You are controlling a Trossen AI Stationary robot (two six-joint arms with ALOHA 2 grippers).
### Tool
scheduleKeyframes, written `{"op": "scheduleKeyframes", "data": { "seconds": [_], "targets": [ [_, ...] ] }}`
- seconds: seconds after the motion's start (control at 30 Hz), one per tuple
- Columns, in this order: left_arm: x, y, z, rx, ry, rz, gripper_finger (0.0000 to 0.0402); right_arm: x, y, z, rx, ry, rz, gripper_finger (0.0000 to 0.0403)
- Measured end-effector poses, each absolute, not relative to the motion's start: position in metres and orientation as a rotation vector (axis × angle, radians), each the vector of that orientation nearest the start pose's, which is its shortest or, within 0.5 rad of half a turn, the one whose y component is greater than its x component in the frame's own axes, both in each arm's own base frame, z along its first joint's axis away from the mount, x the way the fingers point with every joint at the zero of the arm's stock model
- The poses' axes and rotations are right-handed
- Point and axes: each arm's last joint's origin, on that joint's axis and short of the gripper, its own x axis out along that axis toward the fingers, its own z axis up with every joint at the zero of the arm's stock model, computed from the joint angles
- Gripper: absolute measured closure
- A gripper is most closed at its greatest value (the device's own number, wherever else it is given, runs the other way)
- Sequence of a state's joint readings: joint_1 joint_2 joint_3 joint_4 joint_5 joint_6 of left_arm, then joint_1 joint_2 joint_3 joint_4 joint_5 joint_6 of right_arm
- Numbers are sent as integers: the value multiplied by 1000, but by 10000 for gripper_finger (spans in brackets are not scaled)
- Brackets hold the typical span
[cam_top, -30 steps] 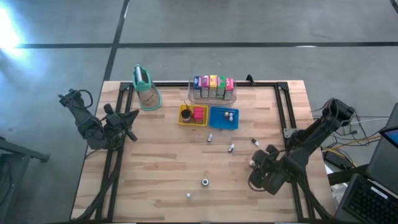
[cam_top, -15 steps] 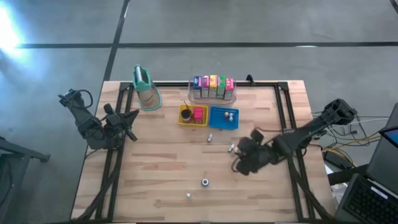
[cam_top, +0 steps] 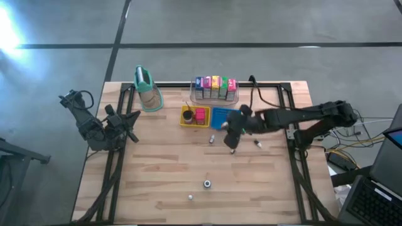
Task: Pick & Place Kitchen Items
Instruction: Put the yellow food coloring bottle into the blue bin
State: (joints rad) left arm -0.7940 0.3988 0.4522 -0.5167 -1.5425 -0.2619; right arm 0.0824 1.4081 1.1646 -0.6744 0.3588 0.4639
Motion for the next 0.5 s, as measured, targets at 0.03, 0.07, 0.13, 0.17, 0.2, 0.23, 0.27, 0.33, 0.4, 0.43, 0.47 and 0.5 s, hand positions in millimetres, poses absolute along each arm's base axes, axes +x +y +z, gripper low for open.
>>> {"op": "scheduleKeyframes", "data": {
  "seconds": [0.03,0.07,0.13,0.17,0.2,0.23,0.27,0.33,0.4,0.43,0.47,0.5],
  "targets": [
    [76,-36,248,188,88,747,387,289,8,289,232,810,-459,282],
    [76,-36,248,188,88,747,387,291,2,289,239,806,-462,278],
    [76,-36,248,187,88,747,387,295,-10,287,254,801,-457,273],
    [76,-36,248,188,88,747,387,298,-15,286,265,794,-452,272],
    [76,-37,248,188,88,747,387,299,-21,284,271,795,-449,273],
    [76,-36,248,188,88,747,387,301,-26,280,277,799,-452,275],
    [76,-37,248,188,88,747,387,303,-32,278,278,802,-462,278],
    [76,-36,248,188,88,747,387,306,-43,271,279,819,-482,285],
    [76,-37,248,188,88,747,387,309,-54,264,283,839,-512,289],
    [76,-37,248,188,88,747,387,311,-58,260,281,851,-522,289],
    [76,-36,248,188,88,748,387,313,-61,256,283,855,-527,289],
    [76,-37,248,188,88,747,387,315,-65,253,286,859,-534,285]
  ]
}}
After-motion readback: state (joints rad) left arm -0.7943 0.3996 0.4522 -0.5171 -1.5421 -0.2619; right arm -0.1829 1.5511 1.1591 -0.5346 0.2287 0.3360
